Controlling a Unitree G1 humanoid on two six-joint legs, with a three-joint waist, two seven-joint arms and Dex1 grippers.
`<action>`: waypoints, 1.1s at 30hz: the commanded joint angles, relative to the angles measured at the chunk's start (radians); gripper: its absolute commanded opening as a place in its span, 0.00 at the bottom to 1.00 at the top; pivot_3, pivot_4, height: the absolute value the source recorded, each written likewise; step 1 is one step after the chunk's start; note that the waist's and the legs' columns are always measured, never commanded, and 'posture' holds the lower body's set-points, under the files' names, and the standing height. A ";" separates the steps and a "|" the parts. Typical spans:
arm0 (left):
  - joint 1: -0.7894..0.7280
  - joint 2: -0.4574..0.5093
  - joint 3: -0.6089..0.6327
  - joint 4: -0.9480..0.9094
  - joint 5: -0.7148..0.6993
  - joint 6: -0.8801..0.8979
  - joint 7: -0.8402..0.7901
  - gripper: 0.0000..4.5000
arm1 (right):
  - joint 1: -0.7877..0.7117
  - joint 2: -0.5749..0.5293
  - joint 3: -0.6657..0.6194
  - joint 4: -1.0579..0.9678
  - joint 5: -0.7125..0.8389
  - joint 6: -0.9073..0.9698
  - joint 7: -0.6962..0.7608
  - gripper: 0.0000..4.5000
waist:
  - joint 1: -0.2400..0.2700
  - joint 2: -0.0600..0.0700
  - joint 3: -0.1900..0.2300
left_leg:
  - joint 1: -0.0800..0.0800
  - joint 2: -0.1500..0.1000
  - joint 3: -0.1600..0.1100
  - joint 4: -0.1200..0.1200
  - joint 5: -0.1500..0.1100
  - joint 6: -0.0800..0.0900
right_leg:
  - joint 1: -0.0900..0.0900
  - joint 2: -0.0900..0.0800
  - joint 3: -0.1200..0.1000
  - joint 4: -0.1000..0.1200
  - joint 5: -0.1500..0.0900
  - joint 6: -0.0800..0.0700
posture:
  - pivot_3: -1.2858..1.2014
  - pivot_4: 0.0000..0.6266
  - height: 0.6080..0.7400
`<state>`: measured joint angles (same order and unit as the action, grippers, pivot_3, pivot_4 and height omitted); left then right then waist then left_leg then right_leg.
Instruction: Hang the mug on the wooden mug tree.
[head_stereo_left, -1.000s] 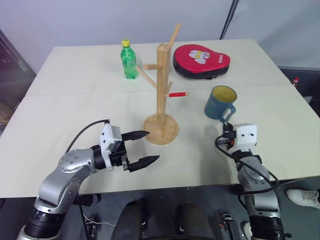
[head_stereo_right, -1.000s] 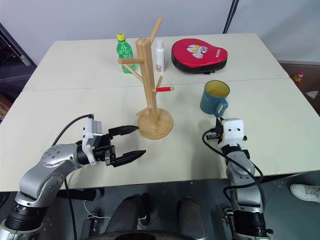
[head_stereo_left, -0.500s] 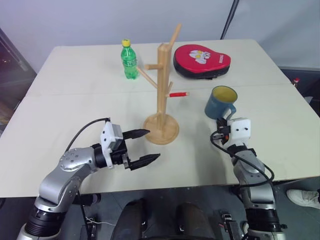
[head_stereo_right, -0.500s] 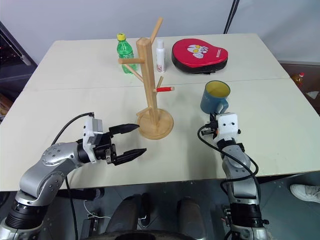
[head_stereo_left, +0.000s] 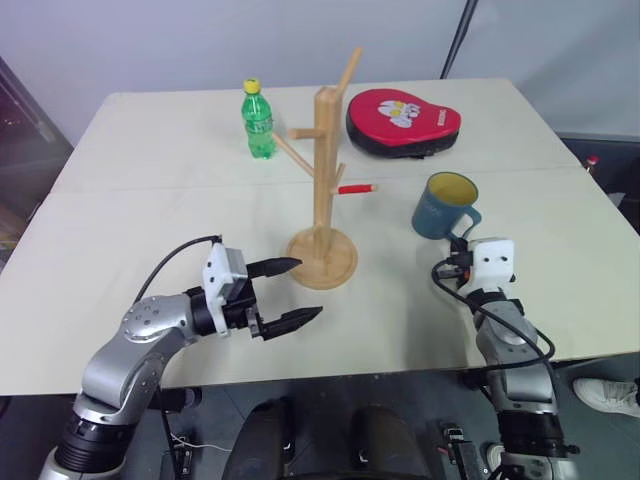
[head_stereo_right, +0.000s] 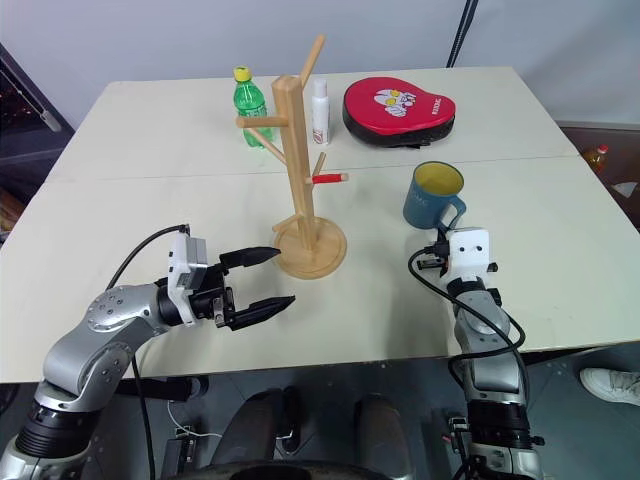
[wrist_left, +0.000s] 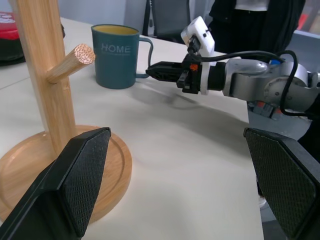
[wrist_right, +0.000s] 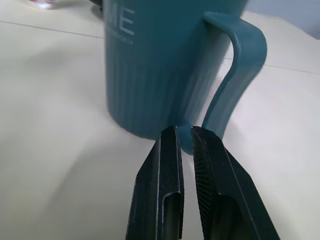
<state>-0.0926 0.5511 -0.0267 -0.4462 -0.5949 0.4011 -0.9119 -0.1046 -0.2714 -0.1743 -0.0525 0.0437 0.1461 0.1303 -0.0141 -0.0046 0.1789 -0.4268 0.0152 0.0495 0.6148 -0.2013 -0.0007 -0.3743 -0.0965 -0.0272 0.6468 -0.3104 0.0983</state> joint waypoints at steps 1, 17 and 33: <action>-0.001 -0.004 -0.005 -0.009 0.009 -0.028 -0.006 1.00 | -0.017 -0.016 -0.025 -0.012 -0.004 -0.030 -0.012 0.10 | 0.000 0.000 0.000 | 0.000 0.000 0.000 0.000 0.000 0.000 | 0.000 0.000 0.000 0.000 0.000 0.000 | 0.52 0.24 1.00; 0.019 -0.009 -0.002 -0.003 0.020 -0.049 -0.015 1.00 | 0.052 -0.023 -0.047 -0.081 0.021 -0.011 -0.022 0.81 | 0.000 0.000 0.000 | 0.000 0.000 0.000 0.000 0.000 0.000 | 0.000 0.000 0.000 0.001 0.000 0.000 | 0.52 0.24 1.00; -0.017 -0.015 0.009 -0.032 0.004 -0.036 0.004 1.00 | -0.071 -0.003 -0.067 0.021 0.012 0.010 -0.130 0.81 | 0.000 0.000 0.000 | 0.000 0.000 0.000 0.000 0.000 0.000 | 0.000 0.000 0.000 0.001 0.000 0.000 | 0.52 0.24 1.00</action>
<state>-0.0960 0.5389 -0.0254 -0.4360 -0.5783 0.3752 -0.9114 -0.1579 -0.2746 -0.2187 -0.0195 0.0601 0.1667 0.0156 -0.0145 -0.0046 0.1789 -0.4265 0.0153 0.0495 0.6153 -0.2012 -0.0006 -0.3742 -0.0961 -0.0272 0.6479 -0.3103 0.0988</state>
